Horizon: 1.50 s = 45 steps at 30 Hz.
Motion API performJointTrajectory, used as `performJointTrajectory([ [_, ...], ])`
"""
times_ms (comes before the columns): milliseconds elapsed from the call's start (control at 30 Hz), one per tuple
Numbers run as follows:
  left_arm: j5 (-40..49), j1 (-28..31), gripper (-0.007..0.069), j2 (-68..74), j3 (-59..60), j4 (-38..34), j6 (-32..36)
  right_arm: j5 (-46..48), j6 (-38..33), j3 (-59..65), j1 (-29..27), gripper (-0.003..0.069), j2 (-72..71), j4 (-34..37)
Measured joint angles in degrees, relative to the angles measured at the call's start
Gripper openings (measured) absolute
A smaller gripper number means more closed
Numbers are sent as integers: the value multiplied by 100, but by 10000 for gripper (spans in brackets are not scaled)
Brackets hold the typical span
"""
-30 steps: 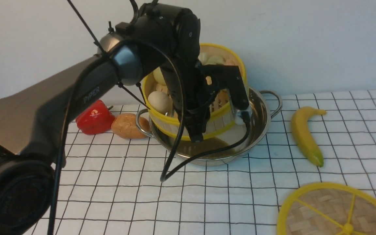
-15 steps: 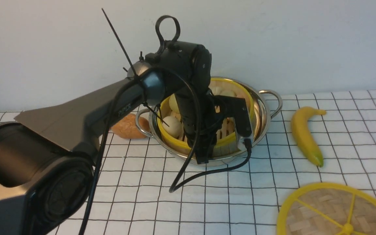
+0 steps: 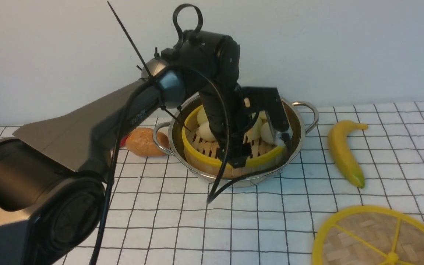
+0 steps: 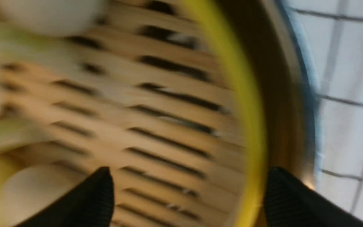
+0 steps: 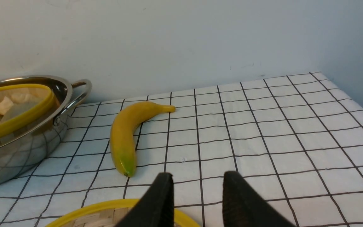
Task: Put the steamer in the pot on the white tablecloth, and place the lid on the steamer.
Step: 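Place the bamboo steamer basket with dumplings into the steel pot with the left gripper, then move the gripper down to the bamboo steamer lid and grasp its center knob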
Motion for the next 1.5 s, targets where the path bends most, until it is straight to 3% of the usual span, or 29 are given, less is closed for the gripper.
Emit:
performJointTrajectory([
  [33,11,0,644,0,-394,118,-599,0,0,0,0,240,0,0],
  [67,11,0,648,0,-443,125,-672,0,0,0,0,240,0,0],
  [133,11,0,672,-29,-1014,139,-1497,0,0,0,0,240,0,0],
  [333,5,0,662,-277,-2242,-292,-3036,0,0,0,0,240,0,0],
  [533,-389,0,566,-321,-2908,-356,-3363,0,0,0,0,240,0,0],
  [800,-350,114,424,-502,-2733,121,-3957,0,0,0,0,240,0,0],
  [900,-409,227,377,-1113,-1892,390,-4245,0,0,0,0,240,0,0],
  [1033,-1768,560,290,-3101,716,763,-4394,0,0,0,0,240,0,0],
  [1167,-3154,1114,237,-4521,2727,580,-4408,0,0,0,0,240,0,0],
  [1233,-4219,1838,201,-5501,4453,144,-4408,0,0,0,0,240,0,5],
  [1267,-4340,1898,197,-5641,4578,109,-4408,0,0,0,0,240,0,5],
  [1300,-4722,2448,186,-6160,5710,-222,-4408,0,0,0,0,240,0,13],
  [1500,-5500,3868,179,-8131,8629,-565,-4408,0,0,0,0,240,0,13],
])
